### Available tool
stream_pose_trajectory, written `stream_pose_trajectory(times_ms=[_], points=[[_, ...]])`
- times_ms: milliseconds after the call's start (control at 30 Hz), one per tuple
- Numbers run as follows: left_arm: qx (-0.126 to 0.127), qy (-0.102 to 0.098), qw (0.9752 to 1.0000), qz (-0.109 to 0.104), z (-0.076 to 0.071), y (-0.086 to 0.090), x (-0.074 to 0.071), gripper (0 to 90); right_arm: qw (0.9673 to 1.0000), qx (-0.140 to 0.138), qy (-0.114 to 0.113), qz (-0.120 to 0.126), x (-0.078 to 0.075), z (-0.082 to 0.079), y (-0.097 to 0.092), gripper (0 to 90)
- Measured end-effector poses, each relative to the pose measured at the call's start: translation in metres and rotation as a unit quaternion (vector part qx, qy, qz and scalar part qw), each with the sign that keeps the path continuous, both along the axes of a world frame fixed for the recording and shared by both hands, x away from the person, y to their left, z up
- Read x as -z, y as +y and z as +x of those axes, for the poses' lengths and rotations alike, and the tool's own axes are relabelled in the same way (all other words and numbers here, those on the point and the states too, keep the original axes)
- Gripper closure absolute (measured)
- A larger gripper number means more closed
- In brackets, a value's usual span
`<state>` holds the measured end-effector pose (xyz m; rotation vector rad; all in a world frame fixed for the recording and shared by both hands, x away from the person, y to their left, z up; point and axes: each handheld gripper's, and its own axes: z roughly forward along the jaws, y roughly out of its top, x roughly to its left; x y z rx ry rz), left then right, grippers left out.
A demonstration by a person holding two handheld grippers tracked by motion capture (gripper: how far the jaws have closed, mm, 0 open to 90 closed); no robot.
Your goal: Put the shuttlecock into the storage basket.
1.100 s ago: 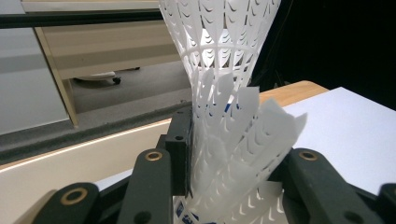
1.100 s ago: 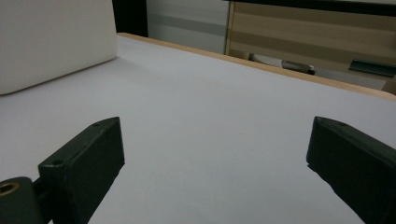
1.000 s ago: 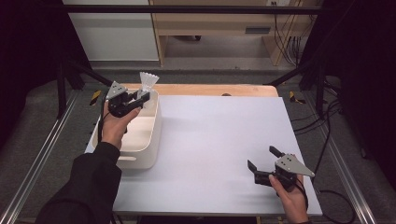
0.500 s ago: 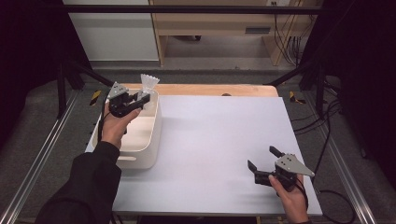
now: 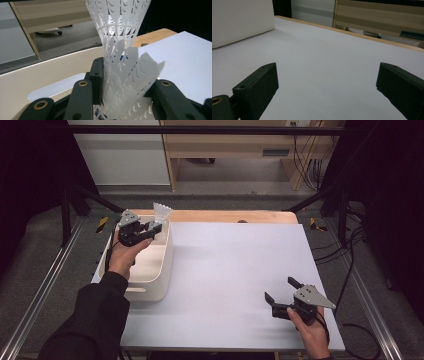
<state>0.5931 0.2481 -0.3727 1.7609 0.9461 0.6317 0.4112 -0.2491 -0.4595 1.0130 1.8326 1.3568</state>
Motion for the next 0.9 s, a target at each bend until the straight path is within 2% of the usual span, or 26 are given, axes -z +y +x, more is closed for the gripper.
stream_pose_trajectory(times_ms=[233,400,733,900], points=[[-0.003,0.0,1.0,-0.007,0.0,0.0021,0.0001,64.2,1.0,-0.002,-0.002,-0.003,0.0,-0.0003,0.001,4.1],[-0.003,0.009,0.9999,-0.004,0.0008,0.0023,0.002,64.2,1.0,-0.003,-0.001,-0.004,0.0007,0.0,0.0018,4.1],[0.001,0.009,0.9999,0.005,0.0018,-0.0003,0.0038,64.2,1.0,-0.004,0.0,-0.004,0.0007,-0.0001,0.002,4.1],[0.008,0.006,0.9999,-0.004,0.0013,0.0008,0.0029,64.2,1.0,-0.005,0.001,-0.006,0.0012,-0.0001,0.0022,4.1]])
